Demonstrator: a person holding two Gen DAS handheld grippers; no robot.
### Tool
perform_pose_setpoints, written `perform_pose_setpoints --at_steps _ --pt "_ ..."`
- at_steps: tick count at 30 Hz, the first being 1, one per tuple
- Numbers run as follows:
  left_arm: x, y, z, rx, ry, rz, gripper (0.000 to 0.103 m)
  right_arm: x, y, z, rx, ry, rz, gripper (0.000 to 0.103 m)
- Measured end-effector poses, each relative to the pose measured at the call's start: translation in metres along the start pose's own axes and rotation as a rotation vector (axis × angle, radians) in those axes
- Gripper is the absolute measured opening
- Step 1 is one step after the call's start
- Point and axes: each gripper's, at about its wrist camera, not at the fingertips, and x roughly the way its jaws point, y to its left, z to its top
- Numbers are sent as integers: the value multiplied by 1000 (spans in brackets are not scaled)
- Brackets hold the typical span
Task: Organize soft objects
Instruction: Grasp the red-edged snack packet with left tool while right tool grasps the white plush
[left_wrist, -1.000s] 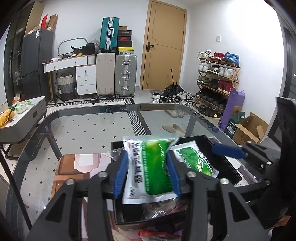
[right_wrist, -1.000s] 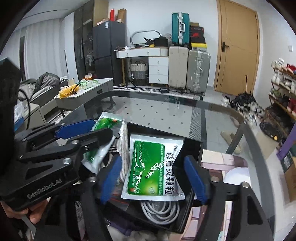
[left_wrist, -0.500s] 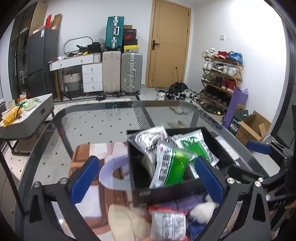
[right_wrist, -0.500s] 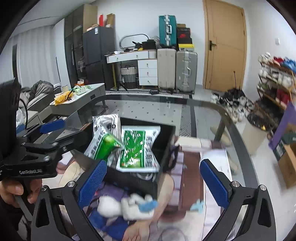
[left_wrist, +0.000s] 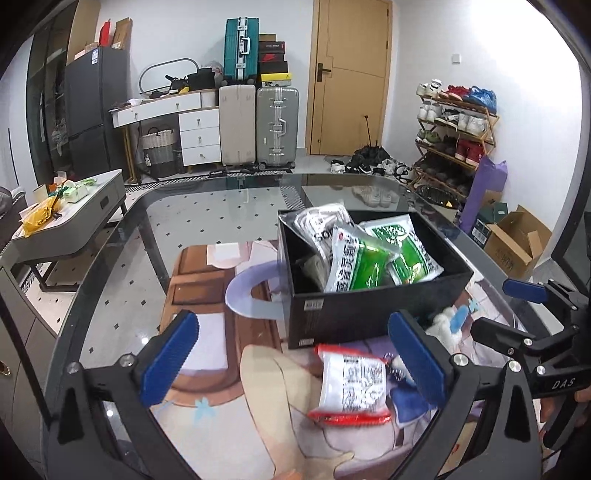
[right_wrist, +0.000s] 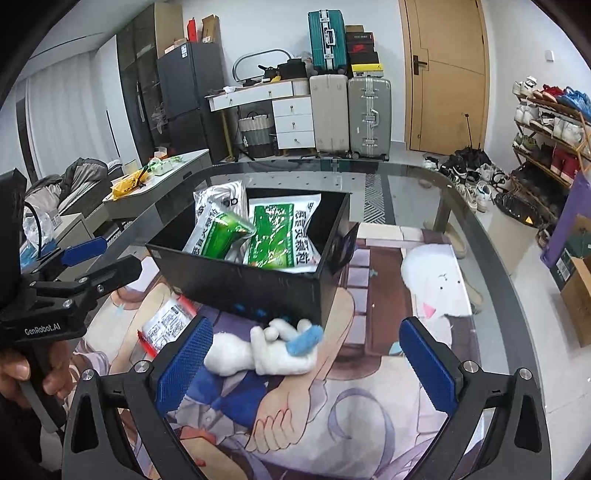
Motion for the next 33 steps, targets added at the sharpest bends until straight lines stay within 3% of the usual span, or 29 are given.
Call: perform_pose_setpoints --at_steps 21,33 --pt "18 3 -29 -7 97 -9 103 35 11 -22 -29 157 47 102" --pt "23 3 -32 -9 147 -15 103 56 30 -24 -120 222 61 102"
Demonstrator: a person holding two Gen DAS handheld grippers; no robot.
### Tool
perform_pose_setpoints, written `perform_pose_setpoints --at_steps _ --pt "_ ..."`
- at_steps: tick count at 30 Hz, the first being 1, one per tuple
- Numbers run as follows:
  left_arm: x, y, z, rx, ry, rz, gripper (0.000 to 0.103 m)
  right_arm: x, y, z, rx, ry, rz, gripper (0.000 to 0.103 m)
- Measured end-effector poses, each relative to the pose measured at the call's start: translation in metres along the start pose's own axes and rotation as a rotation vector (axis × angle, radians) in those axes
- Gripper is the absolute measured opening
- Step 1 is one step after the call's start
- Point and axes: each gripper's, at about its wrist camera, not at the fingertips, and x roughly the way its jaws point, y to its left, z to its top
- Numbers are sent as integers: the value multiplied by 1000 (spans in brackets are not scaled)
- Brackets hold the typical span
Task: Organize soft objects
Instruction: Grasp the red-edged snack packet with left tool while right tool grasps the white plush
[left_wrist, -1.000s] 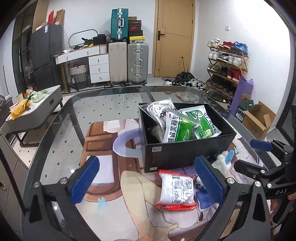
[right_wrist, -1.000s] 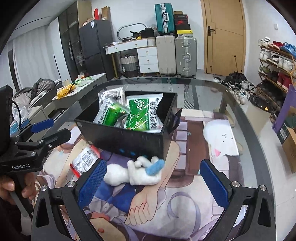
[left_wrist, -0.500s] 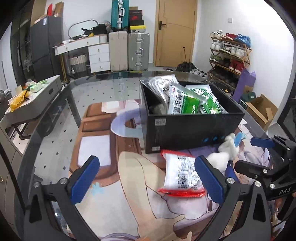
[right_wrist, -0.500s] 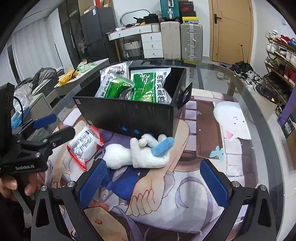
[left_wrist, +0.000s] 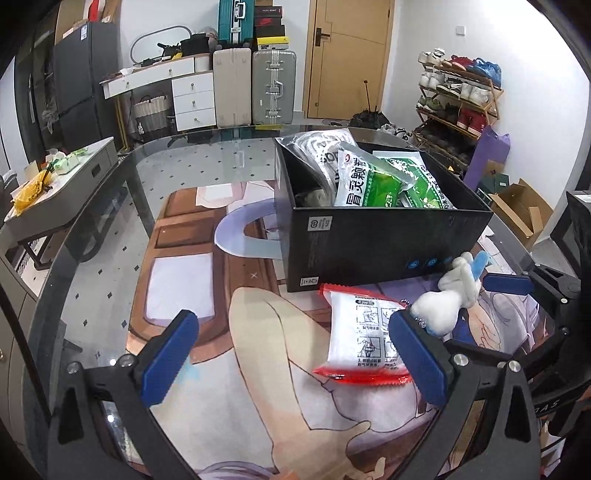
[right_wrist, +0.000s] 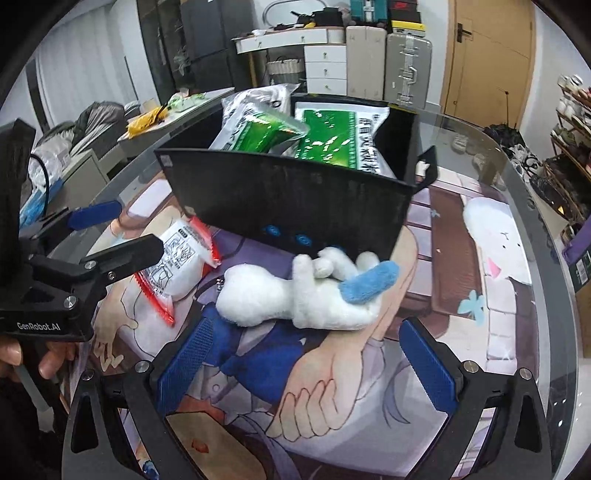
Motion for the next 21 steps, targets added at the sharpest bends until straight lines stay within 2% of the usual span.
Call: perform_pose_setpoints --at_steps 9,21 --pt "-1 0 -2 -4 9 -25 103 12 6 7 -37 20 -37 102" --pt "6 7 0 -36 37 -49 103 21 4 14 -44 25 -25 102"
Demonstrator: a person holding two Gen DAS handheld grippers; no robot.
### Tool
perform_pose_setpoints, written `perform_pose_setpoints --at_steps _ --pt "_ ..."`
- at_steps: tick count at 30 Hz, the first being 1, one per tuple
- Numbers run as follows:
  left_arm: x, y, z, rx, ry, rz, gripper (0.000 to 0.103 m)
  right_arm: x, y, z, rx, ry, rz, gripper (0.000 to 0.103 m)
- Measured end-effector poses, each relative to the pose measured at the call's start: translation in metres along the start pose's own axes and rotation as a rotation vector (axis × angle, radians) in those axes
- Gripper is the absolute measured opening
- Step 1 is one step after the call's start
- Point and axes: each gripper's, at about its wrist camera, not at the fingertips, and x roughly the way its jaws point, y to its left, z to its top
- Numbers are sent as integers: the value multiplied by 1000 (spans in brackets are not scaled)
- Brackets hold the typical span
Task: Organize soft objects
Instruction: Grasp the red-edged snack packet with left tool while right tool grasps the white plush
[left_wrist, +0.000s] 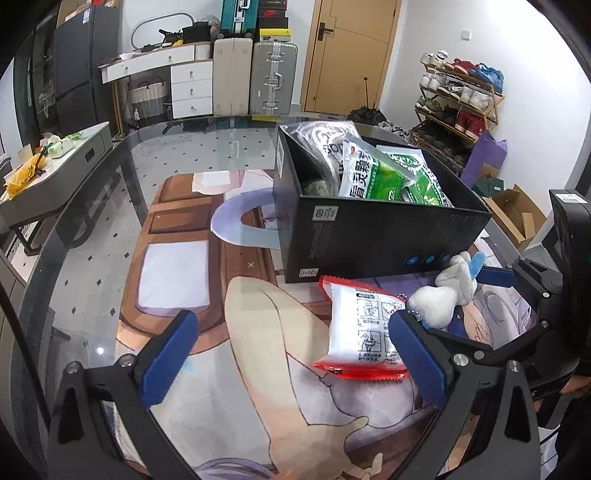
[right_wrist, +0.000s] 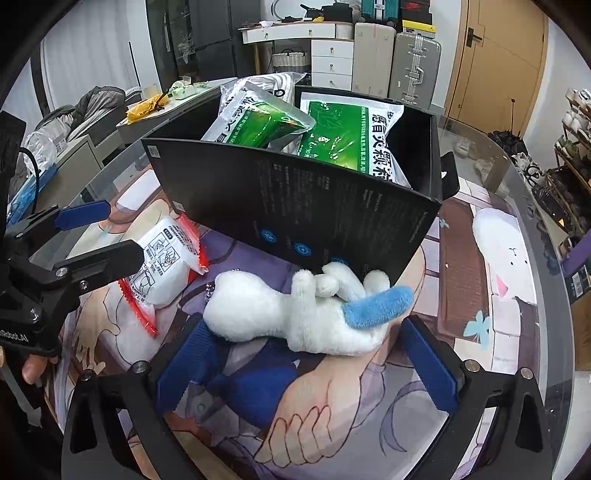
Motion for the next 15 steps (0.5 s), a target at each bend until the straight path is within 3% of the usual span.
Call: perform_pose_setpoints --at_steps 15 --pt "3 2 0 -2 13 -7 103 6 12 9 -13 -4 11 102"
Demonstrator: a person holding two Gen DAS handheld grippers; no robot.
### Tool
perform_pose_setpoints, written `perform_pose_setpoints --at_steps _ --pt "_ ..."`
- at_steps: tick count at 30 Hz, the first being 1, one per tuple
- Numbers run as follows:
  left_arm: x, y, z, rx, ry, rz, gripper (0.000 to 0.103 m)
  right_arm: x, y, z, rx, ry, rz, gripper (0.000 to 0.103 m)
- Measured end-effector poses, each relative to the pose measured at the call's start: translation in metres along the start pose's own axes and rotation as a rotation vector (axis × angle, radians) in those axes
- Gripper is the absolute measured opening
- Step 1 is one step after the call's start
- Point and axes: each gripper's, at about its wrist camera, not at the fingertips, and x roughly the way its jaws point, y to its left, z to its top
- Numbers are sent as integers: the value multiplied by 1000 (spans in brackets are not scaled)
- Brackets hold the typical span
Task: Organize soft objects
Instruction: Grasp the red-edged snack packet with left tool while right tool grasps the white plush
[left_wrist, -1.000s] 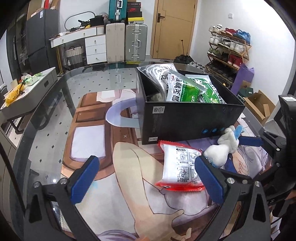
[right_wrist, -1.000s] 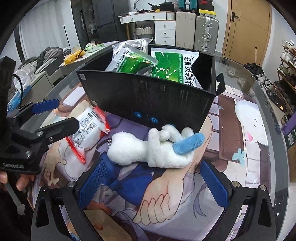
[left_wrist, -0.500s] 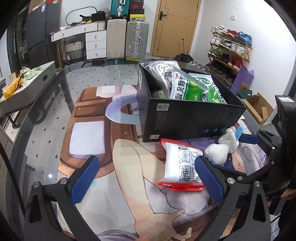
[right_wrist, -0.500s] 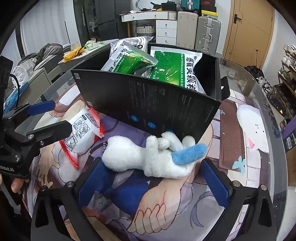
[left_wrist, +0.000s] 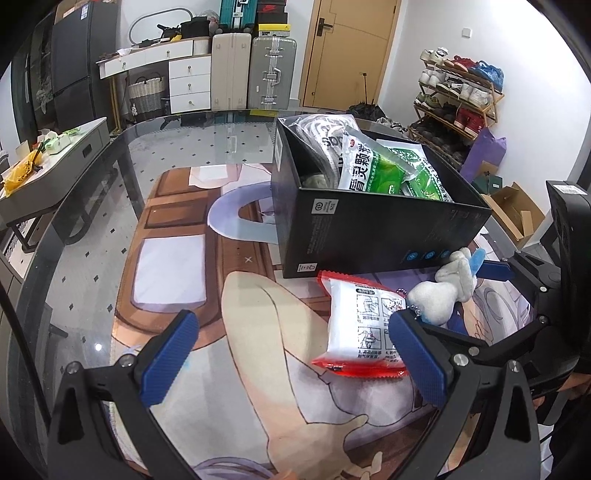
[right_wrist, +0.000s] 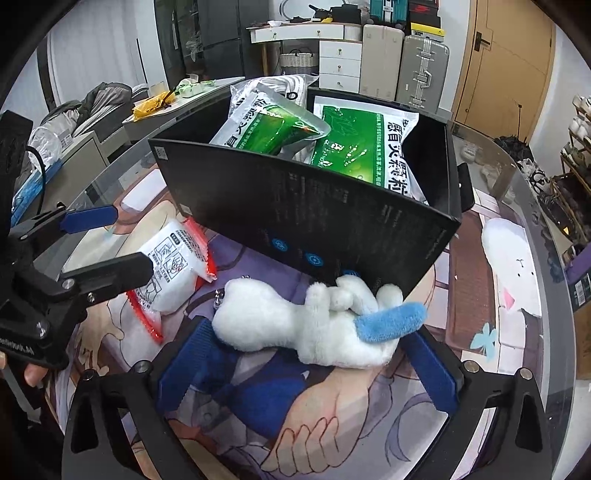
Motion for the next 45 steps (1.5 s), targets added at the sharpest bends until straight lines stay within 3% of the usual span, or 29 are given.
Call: perform_pose_setpoints --at_steps 3,6,17,22,28,34,39,45 --pt "1 -1 0 6 5 -1 103 0 1 1 5 -4 -2 100" --pt "1 -4 -1 18 8 -1 103 -5 -2 -2 5 -22 -2 88" --pt "1 -20 -3 94 17 -1 103 -17 -6 -20 12 -22 -7 88" --pt "6 -31 -1 154 46 35 103 -18 -8 -25 17 -24 -13 88" --pt "19 -23 3 101 133 18 103 -19 -8 -26 22 -26 -16 88" --pt "21 -24 2 96 135 45 102 -22 -11 -32 30 -32 -20 88" --pt "22 -32 -1 129 129 59 98 -23 -13 -34 35 -36 -23 88" --pt "17 -35 -3 153 99 40 86 -24 -14 -35 39 -39 -22 88"
